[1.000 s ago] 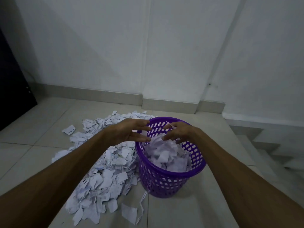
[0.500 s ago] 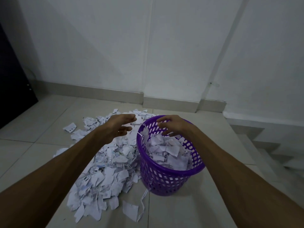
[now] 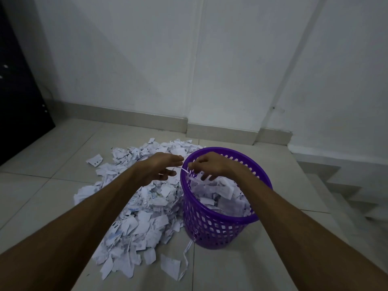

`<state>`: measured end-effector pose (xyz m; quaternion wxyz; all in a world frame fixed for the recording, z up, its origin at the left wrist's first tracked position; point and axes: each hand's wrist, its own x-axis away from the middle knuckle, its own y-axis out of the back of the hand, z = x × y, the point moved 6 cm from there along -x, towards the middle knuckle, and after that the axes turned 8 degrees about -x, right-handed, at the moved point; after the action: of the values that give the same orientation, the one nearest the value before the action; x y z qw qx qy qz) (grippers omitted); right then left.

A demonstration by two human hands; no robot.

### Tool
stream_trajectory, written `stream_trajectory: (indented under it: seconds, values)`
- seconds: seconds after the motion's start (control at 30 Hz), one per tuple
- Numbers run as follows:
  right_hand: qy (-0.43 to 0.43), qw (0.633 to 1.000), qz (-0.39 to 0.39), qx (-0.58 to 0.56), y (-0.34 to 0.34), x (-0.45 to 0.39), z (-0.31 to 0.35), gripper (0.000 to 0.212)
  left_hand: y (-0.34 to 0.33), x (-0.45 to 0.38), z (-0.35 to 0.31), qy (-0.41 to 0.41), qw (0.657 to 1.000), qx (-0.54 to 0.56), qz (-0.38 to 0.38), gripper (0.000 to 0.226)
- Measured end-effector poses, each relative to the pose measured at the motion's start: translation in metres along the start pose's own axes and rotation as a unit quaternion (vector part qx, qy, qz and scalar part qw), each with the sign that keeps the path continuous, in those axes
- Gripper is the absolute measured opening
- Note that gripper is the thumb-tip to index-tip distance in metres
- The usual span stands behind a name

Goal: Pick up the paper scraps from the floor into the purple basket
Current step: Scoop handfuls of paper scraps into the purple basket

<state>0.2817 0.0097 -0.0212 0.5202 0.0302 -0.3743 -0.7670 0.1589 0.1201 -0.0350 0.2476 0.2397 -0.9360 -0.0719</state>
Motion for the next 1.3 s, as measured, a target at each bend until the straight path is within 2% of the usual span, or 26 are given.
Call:
stream_trajectory:
  seconds: [0.1, 0.2, 0.33, 0.4, 0.53, 0.67, 0.93, 1.0, 1.13, 1.3]
  values:
    - [-0.037, 0.998, -0.008, 0.042, 0.004, 0.001, -0.013, 0.035, 0.004, -0.001, 0.007, 0.029, 0.999, -0.013, -0.039, 0.03]
    - [-0.034, 0.999, -0.02, 0.022, 0.008, 0.001, -0.016, 0.032, 0.003, 0.002, 0.016, 0.078, 0.997, -0.006, -0.009, 0.032]
    - [0.011, 1.0, -0.024, -0.012, 0.006, 0.0, -0.004, 0.025, 0.004, 0.004, 0.016, 0.069, 0.997, -0.017, 0.005, 0.026]
    - [0.013, 1.0, 0.0, -0.023, 0.0, -0.001, 0.0, 0.031, 0.003, 0.004, 0.012, 0.056, 0.998, -0.039, 0.001, 0.026]
    - [-0.038, 0.995, 0.097, -0.009, -0.02, 0.002, 0.0, 0.048, 0.0, 0.004, 0.011, 0.053, 0.997, -0.058, 0.008, 0.026]
    - [-0.04, 0.991, 0.125, 0.0, -0.025, 0.004, -0.001, 0.044, -0.001, 0.004, 0.014, 0.052, 0.997, -0.05, 0.016, 0.027]
    - [-0.031, 0.996, 0.049, -0.067, 0.003, 0.008, -0.002, 0.026, 0.002, 0.003, 0.017, 0.051, 0.998, -0.035, 0.02, 0.029]
    - [-0.052, 0.996, 0.022, -0.062, 0.014, 0.012, -0.009, 0.022, -0.001, 0.004, 0.018, 0.046, 0.997, -0.043, 0.035, 0.031]
    - [-0.144, 0.989, -0.008, -0.017, 0.022, 0.019, -0.048, 0.031, -0.011, 0.004, 0.021, 0.04, 0.994, -0.073, 0.069, 0.032]
    - [-0.258, 0.964, 0.027, 0.066, 0.006, 0.019, -0.09, 0.053, -0.013, 0.0, 0.023, 0.041, 0.994, -0.076, 0.074, 0.033]
